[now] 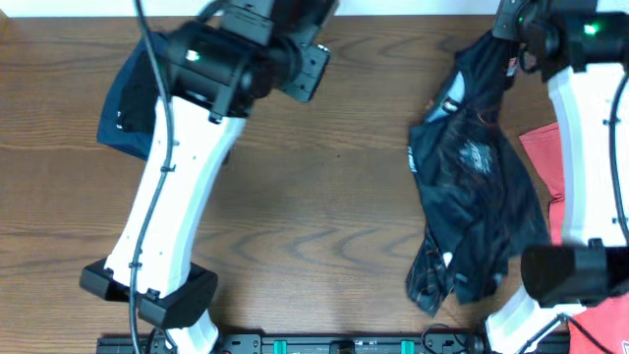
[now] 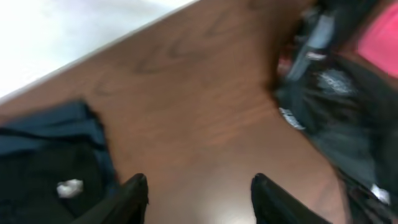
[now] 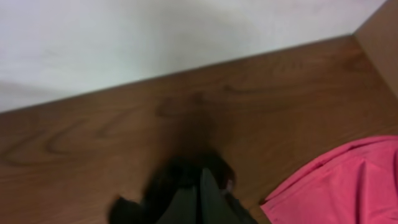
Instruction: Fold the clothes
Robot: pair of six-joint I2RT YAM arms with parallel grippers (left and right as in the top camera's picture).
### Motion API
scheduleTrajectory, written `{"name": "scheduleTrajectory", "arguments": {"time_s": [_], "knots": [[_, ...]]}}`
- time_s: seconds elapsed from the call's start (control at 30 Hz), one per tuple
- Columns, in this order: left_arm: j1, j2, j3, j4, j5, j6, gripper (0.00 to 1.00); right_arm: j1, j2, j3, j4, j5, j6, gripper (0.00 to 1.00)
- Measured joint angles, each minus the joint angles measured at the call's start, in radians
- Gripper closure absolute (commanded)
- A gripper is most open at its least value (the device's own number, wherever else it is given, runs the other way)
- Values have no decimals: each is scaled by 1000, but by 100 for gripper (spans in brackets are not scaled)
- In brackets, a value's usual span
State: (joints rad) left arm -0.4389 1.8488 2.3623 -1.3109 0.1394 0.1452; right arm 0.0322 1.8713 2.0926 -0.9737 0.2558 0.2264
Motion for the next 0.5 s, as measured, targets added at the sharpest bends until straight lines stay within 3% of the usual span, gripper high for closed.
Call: {"name": "scheduleTrajectory", "arguments": {"time_s": [0.1,0.3,0.5], "knots": [[27,0,0,-31,74,-10,33,-11,4,0,0,5,0,99],[41,0,-11,-31,180,11,32,-11,-50,0,-29,-6,-1,99],[40,12,-32,-27,377,89,32,-10,-175,0,-13,-163,-1,99]]}}
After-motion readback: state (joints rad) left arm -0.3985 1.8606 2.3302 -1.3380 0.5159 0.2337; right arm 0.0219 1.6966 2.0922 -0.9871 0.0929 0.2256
